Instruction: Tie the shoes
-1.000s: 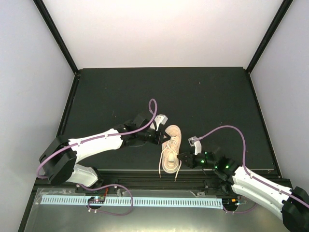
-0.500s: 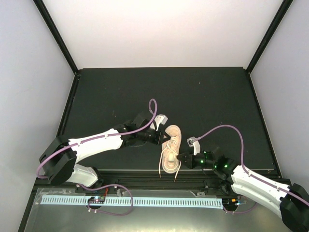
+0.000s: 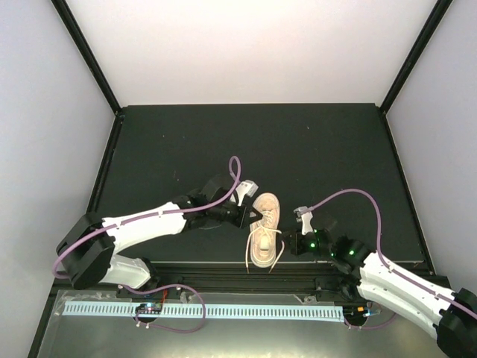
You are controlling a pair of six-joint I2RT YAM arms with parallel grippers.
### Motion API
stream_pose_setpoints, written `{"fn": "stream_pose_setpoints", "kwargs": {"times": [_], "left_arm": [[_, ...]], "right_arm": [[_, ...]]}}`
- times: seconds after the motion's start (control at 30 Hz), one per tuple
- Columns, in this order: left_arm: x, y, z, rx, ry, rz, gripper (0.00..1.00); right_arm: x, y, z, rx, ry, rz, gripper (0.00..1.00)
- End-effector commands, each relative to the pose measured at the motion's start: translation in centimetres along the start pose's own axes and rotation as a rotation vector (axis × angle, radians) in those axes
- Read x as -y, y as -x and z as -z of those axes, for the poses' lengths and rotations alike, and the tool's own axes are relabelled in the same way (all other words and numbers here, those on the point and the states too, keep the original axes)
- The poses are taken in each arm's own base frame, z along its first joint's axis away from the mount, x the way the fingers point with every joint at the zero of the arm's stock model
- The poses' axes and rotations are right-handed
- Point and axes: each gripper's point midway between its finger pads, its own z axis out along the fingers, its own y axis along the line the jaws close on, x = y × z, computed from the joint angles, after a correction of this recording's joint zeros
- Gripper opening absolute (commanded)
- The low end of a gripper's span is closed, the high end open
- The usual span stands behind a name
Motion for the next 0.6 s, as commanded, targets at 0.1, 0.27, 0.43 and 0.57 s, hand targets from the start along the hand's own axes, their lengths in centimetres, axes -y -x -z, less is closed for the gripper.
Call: {"fn": "stream_pose_setpoints", "kwargs": {"times": [0.1, 0.27, 0.43, 0.57], "left_arm": [[2.4, -2.3, 0.7, -0.033, -0.113, -0.148, 0.01], [1.3, -5.3, 0.3, -0.1, -0.094, -0.15, 0.02], [0.7, -7.1, 0.6, -0.114, -0.084, -0.141, 0.02], [0.8, -8.2, 0.2, -0.147, -0.087, -0.147, 0.04]], "right_arm": [[-0.2, 3.7, 0.8, 0.059, -0.111, 0.023, 0.08], [-1.2, 5.3, 0.0, 0.054, -0.104, 0.046, 0.08], [-2.7, 5.7, -0.6, 0.046, -0.035, 0.065, 0.07], [-3.1, 5.5, -0.9, 0.031, -0.005, 0.071, 0.07]]}}
